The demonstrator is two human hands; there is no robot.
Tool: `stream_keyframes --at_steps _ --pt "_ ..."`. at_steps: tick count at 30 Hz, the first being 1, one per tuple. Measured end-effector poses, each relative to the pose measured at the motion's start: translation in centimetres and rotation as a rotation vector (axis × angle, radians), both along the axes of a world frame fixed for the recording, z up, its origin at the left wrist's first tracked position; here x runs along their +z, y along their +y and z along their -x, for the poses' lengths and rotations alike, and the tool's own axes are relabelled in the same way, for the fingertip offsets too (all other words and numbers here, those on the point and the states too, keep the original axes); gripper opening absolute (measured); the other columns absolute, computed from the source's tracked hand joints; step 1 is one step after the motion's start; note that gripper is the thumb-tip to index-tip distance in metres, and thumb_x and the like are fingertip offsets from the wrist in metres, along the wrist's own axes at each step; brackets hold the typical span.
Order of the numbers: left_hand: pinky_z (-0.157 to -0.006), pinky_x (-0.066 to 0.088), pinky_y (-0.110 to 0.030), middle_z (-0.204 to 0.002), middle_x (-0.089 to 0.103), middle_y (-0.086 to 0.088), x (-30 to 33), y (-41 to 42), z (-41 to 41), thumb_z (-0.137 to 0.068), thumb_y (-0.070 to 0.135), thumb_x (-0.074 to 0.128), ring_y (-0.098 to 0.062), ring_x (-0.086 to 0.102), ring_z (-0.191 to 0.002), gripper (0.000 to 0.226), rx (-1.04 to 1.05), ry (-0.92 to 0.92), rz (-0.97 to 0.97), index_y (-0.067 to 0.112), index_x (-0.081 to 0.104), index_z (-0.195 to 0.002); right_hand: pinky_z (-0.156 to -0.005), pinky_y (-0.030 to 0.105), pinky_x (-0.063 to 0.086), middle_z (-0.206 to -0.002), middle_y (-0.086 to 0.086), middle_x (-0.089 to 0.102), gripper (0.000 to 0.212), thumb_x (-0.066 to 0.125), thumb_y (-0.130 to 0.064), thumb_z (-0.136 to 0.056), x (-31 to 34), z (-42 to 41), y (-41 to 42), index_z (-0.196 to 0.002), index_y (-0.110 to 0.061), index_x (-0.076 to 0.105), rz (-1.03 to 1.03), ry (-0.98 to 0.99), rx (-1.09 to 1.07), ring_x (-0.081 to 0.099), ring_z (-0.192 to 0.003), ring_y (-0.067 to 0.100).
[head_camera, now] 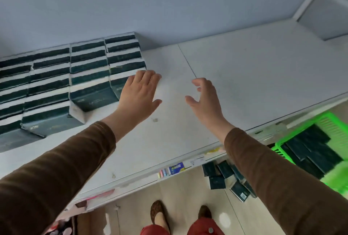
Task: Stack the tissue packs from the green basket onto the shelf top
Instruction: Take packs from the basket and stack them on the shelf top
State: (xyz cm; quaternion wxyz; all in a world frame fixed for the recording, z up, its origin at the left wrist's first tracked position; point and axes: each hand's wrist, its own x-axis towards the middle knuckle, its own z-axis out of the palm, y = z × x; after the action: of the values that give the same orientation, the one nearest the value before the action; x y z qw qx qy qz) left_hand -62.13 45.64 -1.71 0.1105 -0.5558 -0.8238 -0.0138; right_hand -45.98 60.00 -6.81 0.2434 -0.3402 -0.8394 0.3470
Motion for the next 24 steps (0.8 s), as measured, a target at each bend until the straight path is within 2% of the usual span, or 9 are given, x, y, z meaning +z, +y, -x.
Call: stream_keyframes --at_steps 5,11,15,20,24 --pt "-0.105 0.035 -0.041 -0.139 0.047 -0.003 -1.1 6.3 -9.8 -0.087 0.045 0.065 -0.026 0.039 -0.13 0.064 -0.185 -0.073 0.004 0.017 0.043 -0.141 -0.094 0.03 0.041 -0.128 -0.002 0.049 0.04 0.063 -0.021 -0.092 1.0 -12.3 3.4 -0.129 -0.02 0.048 -0.124 -0.105 -0.11 0.045 -0.117 0.017" --pt "-0.1 0.037 -0.042 -0.133 0.053 -0.005 -3.2 14.7 -25.5 -0.084 0.037 0.069 -0.029 0.043 -0.126 0.056 -0.406 -0.106 -0.036 0.017 0.052 -0.133 -0.102 0.036 0.04 -0.126 0.003 0.052 0.032 0.063 -0.015 -0.091 -0.7 -29.6 8.2 -0.123 -0.015 0.055 -0.085 -0.177 -0.259 0.045 -0.119 0.02" --pt "-0.098 0.039 -0.04 -0.129 0.056 -0.005 -6.3 19.2 -35.6 -0.081 0.034 0.07 -0.028 0.045 -0.122 0.053 -0.452 -0.171 -0.037 0.016 0.056 -0.129 -0.1 0.03 0.038 -0.124 -0.001 0.053 0.032 0.063 -0.021 -0.093 -3.2 -40.6 11.8 -0.124 -0.018 0.055 -0.054 -0.251 -0.258 0.044 -0.118 0.017" --pt "-0.104 0.037 -0.042 -0.134 0.052 -0.002 -11.4 23.3 -45.0 -0.085 0.039 0.066 -0.025 0.042 -0.127 0.055 -0.446 -0.275 0.125 0.019 0.051 -0.135 -0.097 0.034 0.043 -0.121 -0.002 0.054 0.03 0.062 -0.022 -0.094 -7.0 -51.4 17.0 -0.123 -0.019 0.055 0.078 -0.343 -0.345 0.047 -0.115 0.018" --pt "-0.108 0.036 -0.043 -0.14 0.049 -0.002 -15.9 27.3 -49.0 -0.089 0.039 0.062 -0.024 0.04 -0.131 0.057 -0.428 -0.335 0.236 0.02 0.045 -0.14 -0.094 0.031 0.045 -0.118 -0.002 0.054 0.032 0.063 -0.02 -0.094 -10.7 -56.0 21.6 -0.125 -0.016 0.056 0.248 -0.367 -0.413 0.053 -0.113 0.018"
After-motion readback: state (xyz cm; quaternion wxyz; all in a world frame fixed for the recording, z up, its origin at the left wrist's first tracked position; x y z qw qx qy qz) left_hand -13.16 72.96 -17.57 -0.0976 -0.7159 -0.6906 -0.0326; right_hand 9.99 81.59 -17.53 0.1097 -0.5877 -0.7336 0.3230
